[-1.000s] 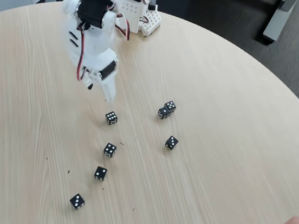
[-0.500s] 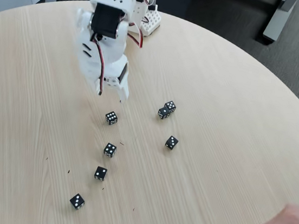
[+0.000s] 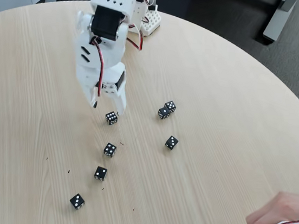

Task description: Pick up the dice with number 6

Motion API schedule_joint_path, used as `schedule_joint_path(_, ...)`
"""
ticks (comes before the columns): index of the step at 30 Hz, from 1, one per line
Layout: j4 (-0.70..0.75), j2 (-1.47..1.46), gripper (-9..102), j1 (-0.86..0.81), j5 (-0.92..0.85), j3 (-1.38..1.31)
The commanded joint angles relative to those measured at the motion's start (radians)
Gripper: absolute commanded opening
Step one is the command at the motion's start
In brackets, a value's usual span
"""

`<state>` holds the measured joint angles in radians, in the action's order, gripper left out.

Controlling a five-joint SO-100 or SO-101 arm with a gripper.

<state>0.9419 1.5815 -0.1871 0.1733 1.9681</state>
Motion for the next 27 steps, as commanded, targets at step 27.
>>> schedule_joint_path(27,-0.075,-0.063,23,-0.006,-0.008,-0.009)
